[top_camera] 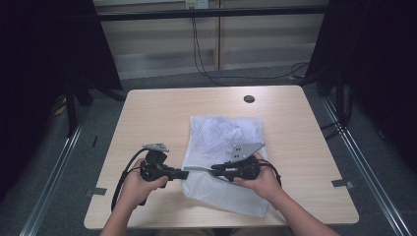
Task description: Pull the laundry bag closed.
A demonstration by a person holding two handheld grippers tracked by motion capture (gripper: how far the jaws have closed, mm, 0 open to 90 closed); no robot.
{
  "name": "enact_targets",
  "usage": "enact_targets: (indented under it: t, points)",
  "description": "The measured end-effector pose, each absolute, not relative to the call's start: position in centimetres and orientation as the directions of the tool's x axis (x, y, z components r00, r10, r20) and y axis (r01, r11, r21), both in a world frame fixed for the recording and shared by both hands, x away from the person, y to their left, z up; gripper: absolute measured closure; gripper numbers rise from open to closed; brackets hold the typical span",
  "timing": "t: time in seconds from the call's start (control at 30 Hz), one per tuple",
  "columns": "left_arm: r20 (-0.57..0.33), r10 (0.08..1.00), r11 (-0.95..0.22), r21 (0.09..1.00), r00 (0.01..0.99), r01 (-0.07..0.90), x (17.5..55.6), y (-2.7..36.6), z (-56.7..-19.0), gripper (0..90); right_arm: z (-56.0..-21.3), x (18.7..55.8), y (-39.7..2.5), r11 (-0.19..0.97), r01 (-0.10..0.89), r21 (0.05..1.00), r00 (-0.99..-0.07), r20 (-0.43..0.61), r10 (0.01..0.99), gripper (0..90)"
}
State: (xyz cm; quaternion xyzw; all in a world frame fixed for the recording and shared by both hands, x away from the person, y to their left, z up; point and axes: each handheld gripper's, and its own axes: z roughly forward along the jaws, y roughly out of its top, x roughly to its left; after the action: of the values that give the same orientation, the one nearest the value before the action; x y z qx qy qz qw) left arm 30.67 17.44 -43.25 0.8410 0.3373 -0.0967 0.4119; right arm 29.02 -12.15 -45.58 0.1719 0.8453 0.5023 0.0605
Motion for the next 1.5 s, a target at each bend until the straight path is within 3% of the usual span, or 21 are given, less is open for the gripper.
enact_targets:
  t: [1.5]
  points:
    - [-0.441,0.495,-0.437,0.619,0.749,0.653,30.76,17.61,-43.38,87.1,-45.64,28.97,-12.88,0.449,0.251,0.857,-0.932,0.088,0.353,82.0]
